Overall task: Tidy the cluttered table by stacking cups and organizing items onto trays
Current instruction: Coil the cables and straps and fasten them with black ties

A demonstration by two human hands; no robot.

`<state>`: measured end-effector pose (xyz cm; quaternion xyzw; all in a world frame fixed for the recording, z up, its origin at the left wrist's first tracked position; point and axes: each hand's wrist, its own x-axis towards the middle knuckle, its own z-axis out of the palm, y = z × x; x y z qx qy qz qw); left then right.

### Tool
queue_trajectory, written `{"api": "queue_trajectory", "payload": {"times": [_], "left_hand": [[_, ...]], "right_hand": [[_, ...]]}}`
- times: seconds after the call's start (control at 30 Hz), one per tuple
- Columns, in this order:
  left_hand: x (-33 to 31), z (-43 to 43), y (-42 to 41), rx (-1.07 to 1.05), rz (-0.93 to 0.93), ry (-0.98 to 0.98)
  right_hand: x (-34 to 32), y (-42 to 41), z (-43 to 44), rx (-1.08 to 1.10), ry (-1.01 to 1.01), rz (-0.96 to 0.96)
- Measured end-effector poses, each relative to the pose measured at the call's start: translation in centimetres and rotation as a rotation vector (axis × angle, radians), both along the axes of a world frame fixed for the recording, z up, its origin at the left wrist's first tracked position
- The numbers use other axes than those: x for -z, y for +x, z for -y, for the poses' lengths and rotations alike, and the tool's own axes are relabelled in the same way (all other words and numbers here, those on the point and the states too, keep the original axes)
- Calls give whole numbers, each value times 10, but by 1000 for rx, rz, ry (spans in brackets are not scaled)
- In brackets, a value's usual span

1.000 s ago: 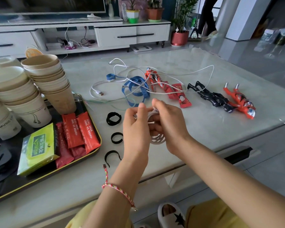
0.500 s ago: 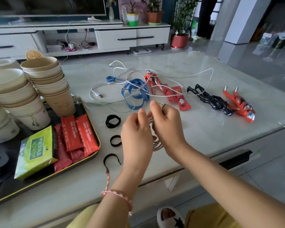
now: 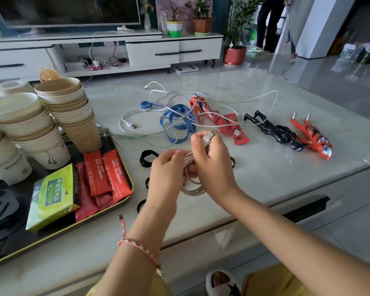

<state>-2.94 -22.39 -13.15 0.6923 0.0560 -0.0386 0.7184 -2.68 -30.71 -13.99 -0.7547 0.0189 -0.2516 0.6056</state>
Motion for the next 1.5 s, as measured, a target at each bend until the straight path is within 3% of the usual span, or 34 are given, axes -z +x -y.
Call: {"api": "queue_trajectory", "payload": {"times": [0.13,0.23,0.37,0.53,0.6,0.7,0.73,0.83,0.93,1.07,1.23,1.5], "left_hand": [[0,-6,-1,149,140,263],[4,4,-6,184,166,297],[4,14,-12,295,68,182],[3,7,0,152,-10,40],[5,-1,7,67,7,116],[7,-7,11,51,9,160],[8,-7,10,62,2,159],[9,-5,9,81,-1,156],[9,-4,8,88,-3,160],[10,-3,6,100,25,198],[10,5,0,142,94,209],[6,4,-2,44,114,129]], "right_hand": [[4,1,11,-63,-122,-19],[7,3,14,-44,-34,-88],[11,3,22,106,27,-173],[-5,12,48,-150,106,-257],[-4,18,69,-47,-84,-260],[14,21,97,170,-774,-421],[19,20,101,164,-882,-494],[26,21,97,132,-954,-559],[19,22,94,138,-916,-489],[-3,15,82,161,-428,-209],[-19,-6,36,155,-534,199],[-14,-17,24,-1,-629,208]]}}
